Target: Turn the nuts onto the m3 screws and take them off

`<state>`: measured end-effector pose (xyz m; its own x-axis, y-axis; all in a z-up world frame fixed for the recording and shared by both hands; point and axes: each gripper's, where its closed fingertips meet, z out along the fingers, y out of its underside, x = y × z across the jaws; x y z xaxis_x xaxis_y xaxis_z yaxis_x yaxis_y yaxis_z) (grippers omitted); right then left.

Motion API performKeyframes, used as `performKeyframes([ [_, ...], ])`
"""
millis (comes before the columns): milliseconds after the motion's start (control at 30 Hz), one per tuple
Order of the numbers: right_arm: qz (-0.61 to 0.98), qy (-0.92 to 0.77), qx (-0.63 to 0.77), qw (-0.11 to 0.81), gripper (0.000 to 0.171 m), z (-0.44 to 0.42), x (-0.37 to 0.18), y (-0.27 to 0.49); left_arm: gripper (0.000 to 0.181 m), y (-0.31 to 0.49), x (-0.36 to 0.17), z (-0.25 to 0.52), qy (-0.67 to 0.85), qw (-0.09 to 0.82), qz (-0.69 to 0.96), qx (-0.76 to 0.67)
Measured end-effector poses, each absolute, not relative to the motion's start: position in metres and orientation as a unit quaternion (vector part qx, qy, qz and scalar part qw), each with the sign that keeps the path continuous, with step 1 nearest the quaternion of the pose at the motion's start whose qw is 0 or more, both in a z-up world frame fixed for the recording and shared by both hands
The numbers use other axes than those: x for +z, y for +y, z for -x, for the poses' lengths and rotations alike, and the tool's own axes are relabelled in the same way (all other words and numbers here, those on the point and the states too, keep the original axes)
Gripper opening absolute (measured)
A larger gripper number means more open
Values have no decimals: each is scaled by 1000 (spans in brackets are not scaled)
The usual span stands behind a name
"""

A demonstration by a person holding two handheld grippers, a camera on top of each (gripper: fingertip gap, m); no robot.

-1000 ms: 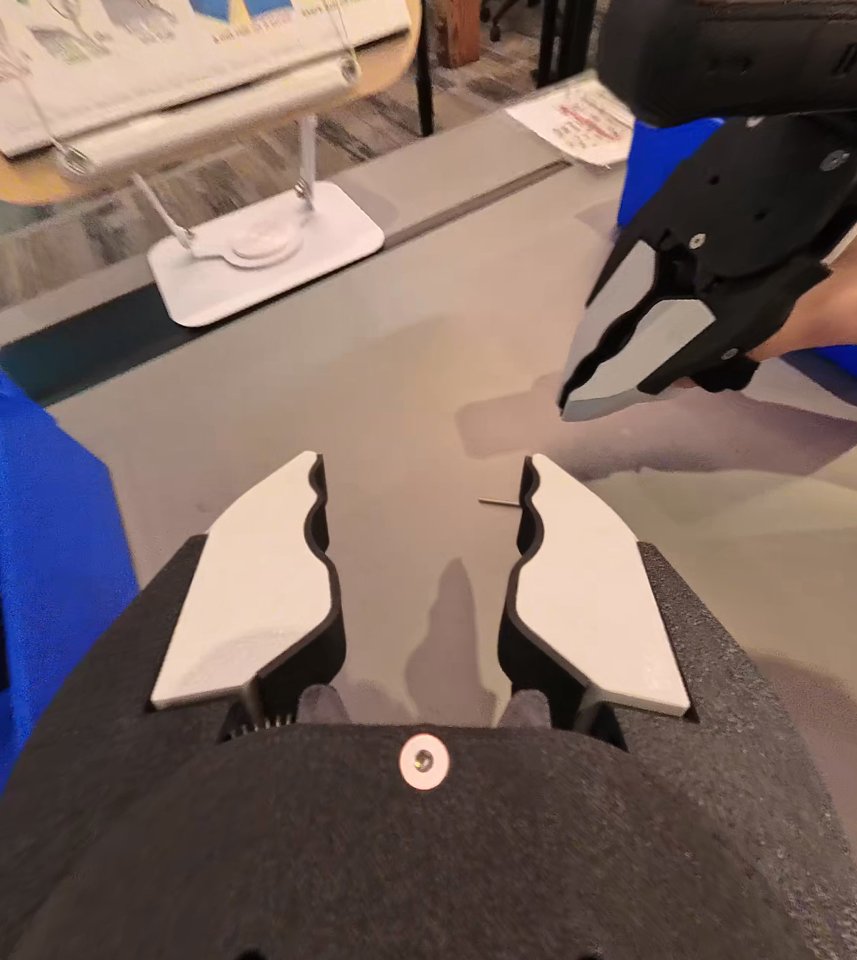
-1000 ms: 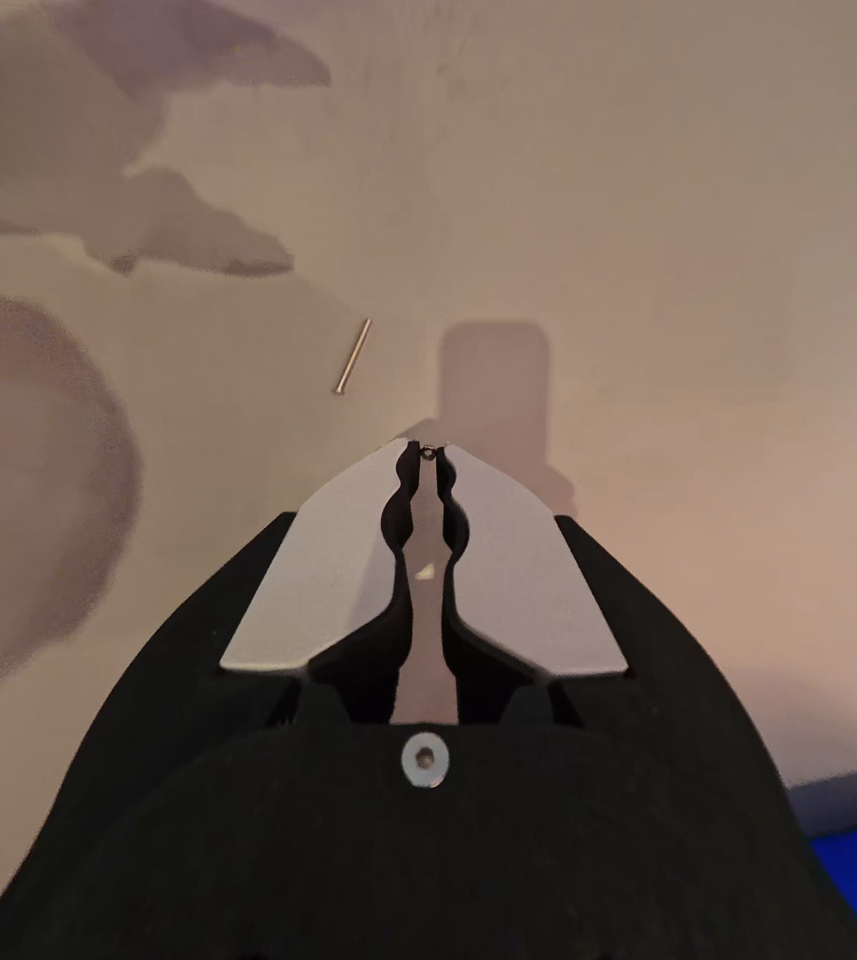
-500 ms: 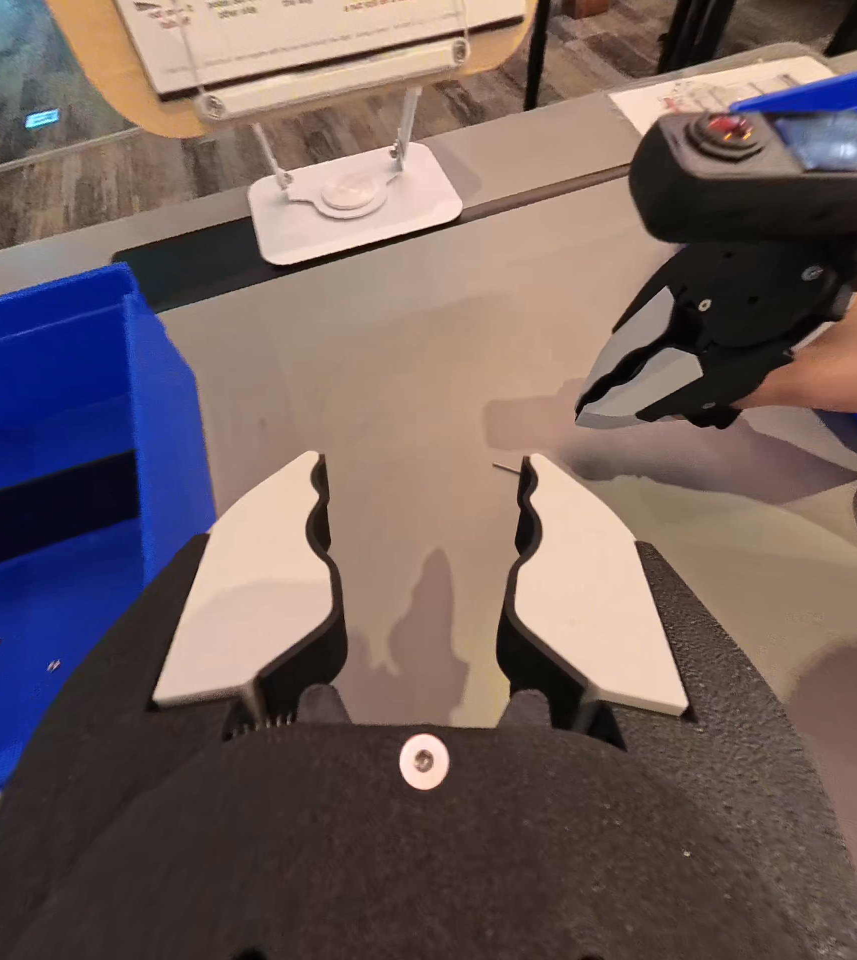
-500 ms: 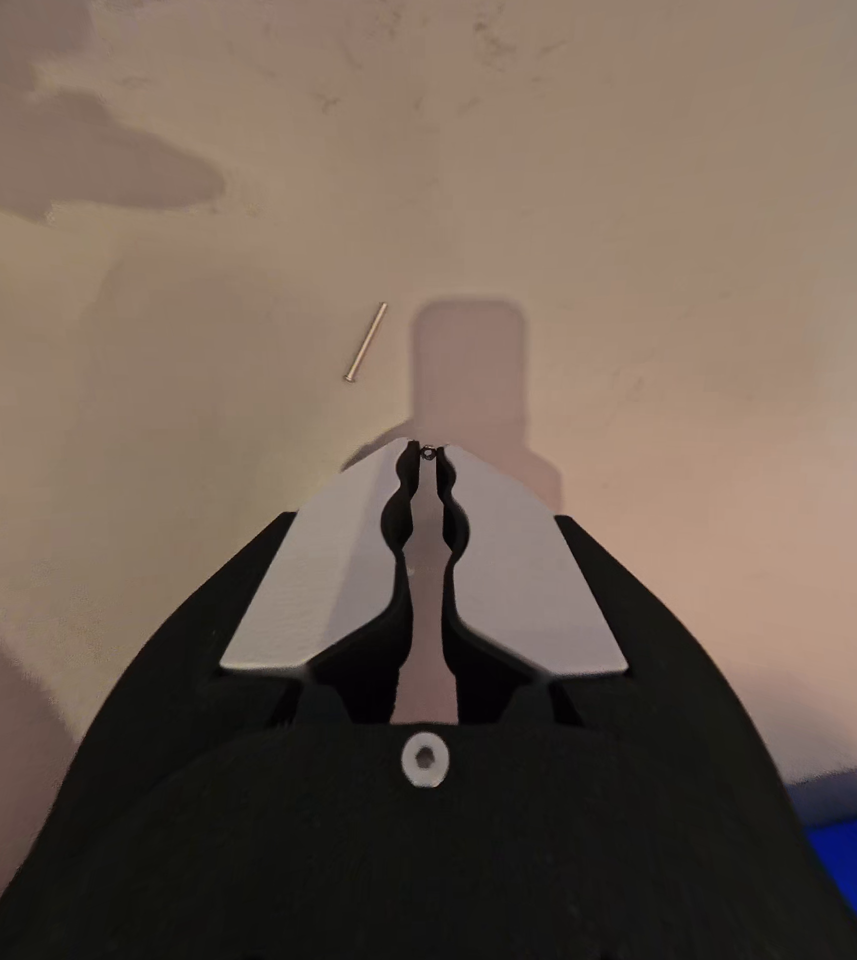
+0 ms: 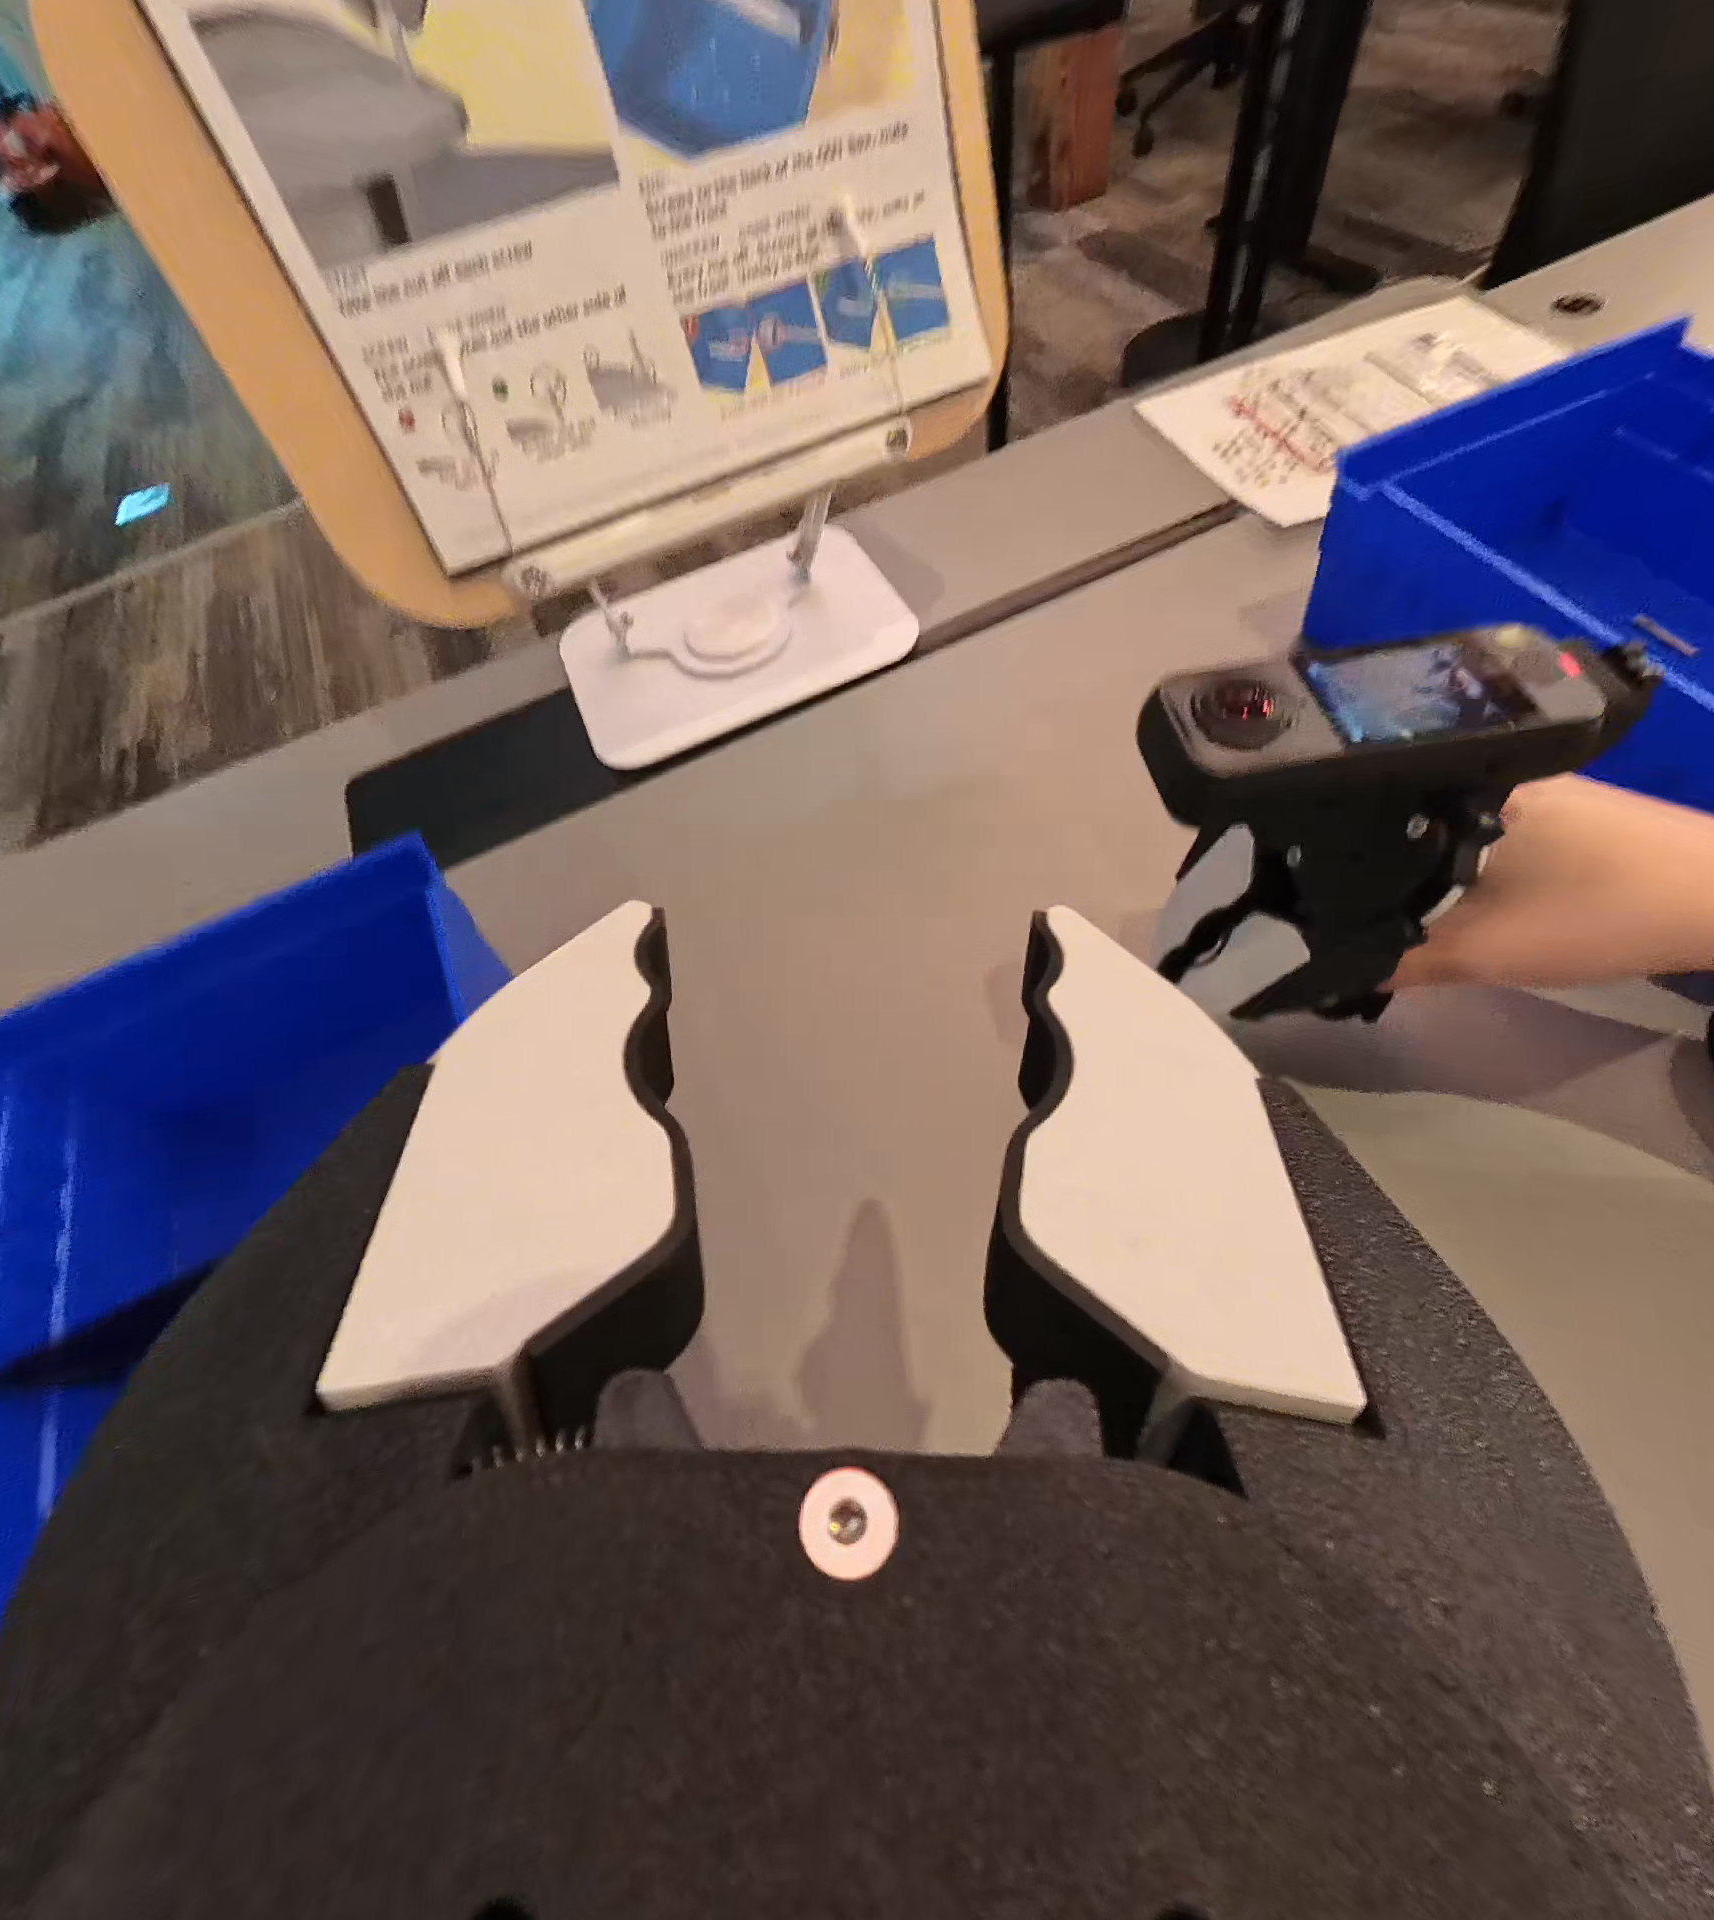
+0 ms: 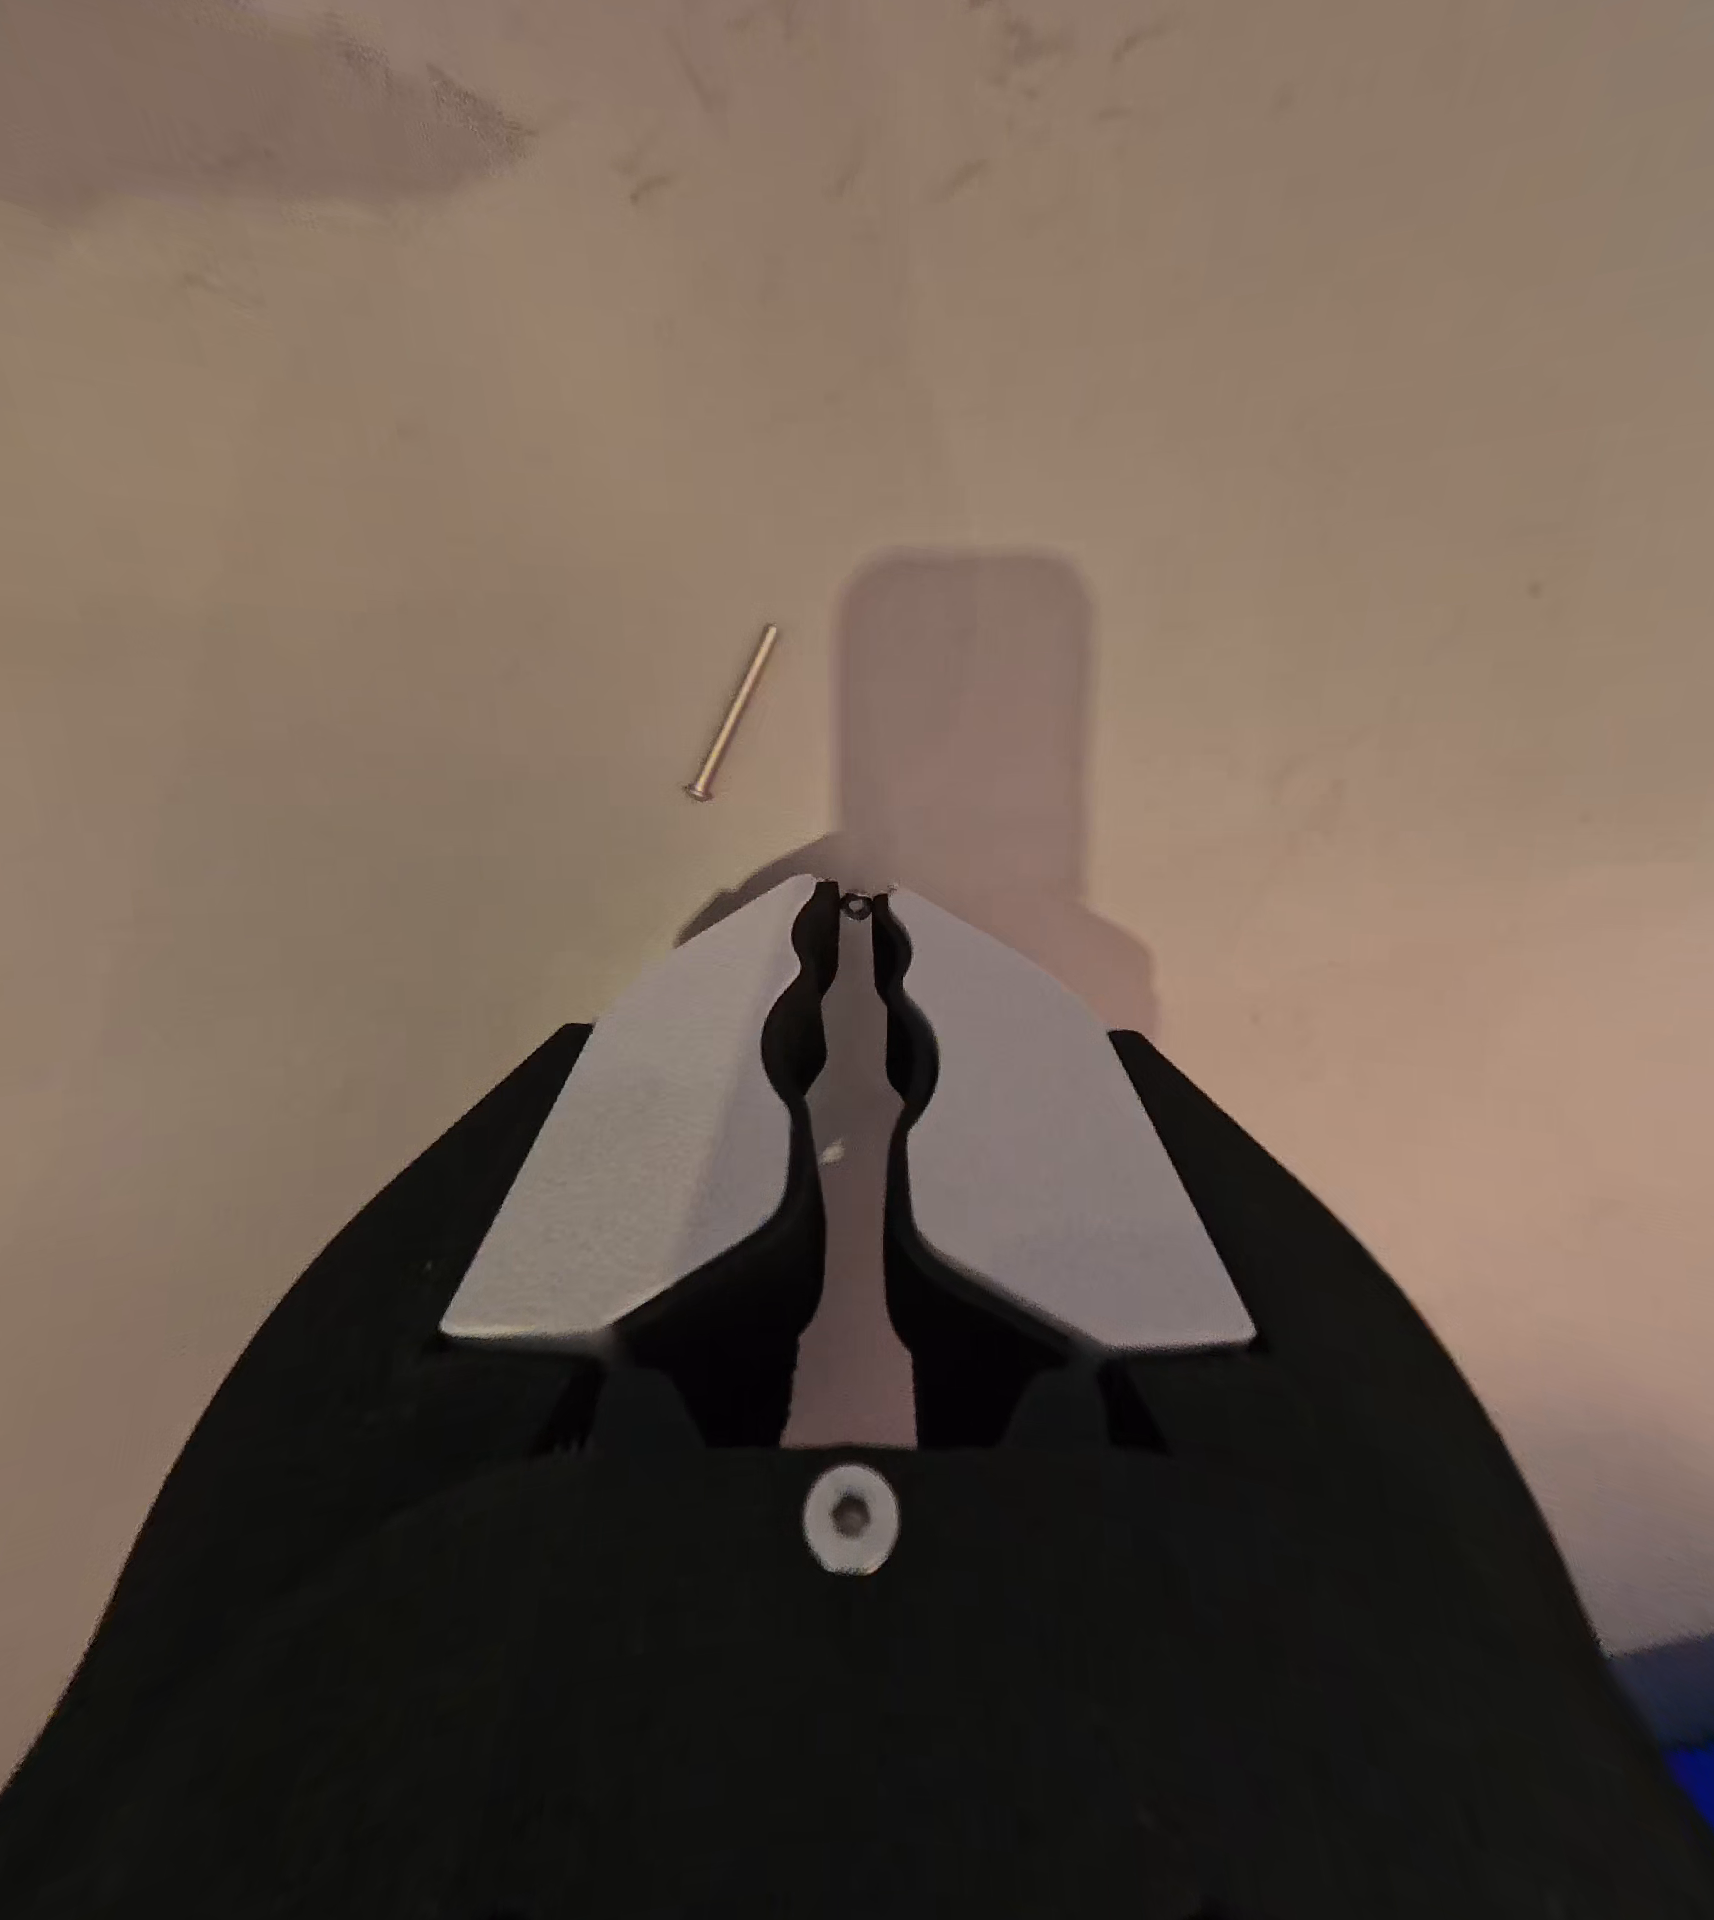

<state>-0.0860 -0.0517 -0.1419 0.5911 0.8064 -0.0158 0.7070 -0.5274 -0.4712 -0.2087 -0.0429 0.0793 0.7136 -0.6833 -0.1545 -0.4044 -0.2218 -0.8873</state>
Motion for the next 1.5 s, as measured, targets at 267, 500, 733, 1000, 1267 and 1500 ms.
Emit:
performKeyframes([
  [267,882,-389,160,212,6,92,-131,-32,63,16,113,172,413,545,698,-216],
  [500,879,-410,130,206,6,88,-137,-36,67,35,70,168,403,506,722,-244],
  [733,879,-424,88,197,6,84,-147,-38,63,30,70,171,403,517,718,-234],
  [1000,885,-423,70,181,6,81,-155,-39,64,21,72,163,418,513,710,-241],
  [1267,886,-421,77,179,6,81,-158,-38,64,21,73,162,423,515,704,-245],
  [1500,875,-417,91,231,18,85,-135,-31,65,26,67,163,424,504,711,-247],
])
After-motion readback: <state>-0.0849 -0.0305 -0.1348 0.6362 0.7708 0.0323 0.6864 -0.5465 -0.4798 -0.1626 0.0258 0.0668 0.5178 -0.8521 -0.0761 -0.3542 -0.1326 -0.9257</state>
